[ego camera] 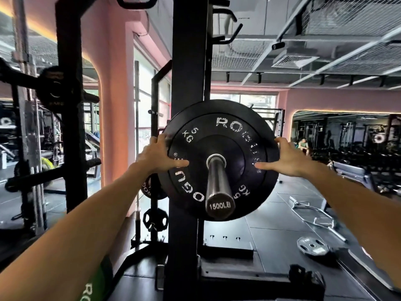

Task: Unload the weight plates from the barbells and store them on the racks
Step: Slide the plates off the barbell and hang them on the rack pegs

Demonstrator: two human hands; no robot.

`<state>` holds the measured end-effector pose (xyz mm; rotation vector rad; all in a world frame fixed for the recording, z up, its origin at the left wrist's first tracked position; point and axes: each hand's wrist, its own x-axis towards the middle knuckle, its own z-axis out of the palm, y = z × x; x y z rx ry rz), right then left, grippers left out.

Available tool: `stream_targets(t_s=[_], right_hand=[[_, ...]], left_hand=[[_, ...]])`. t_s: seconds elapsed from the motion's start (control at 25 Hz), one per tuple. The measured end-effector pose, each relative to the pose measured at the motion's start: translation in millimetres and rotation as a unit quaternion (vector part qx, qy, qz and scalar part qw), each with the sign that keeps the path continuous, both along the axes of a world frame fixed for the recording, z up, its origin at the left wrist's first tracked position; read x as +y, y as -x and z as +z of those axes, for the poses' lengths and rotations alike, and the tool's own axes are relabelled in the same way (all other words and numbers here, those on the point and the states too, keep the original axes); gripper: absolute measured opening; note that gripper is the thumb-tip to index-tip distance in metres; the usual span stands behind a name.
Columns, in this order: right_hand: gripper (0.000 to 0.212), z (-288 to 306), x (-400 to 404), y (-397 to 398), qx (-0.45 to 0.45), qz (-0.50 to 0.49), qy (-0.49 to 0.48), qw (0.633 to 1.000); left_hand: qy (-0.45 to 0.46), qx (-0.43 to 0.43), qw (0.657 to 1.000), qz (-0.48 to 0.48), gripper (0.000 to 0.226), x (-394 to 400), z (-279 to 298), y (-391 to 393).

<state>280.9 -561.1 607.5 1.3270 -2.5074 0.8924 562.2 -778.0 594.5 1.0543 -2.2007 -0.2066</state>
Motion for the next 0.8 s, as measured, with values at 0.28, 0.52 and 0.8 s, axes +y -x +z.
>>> stream_targets(t_s=[0.28, 0.52, 0.8], right_hand=[[0.151, -4.2, -91.7, 64.3, -0.071, -0.001, 0.123, 0.990], [0.125, -8.5, -110.0, 87.1, -0.120, -0.008, 0.215, 0.969], [0.112, -13.0, -80.9, 68.4, -0.151, 0.002, 0.228, 0.962]], left_hand=[[-0.030, 0.078, 0.996, -0.009, 0.146, -96.6, 5.7, 55.8], [-0.005, 0.224, 0.973, -0.046, 0.113, -125.9, -6.5, 73.5], [-0.026, 0.235, 0.970, -0.051, 0.113, -94.5, 2.8, 50.5]])
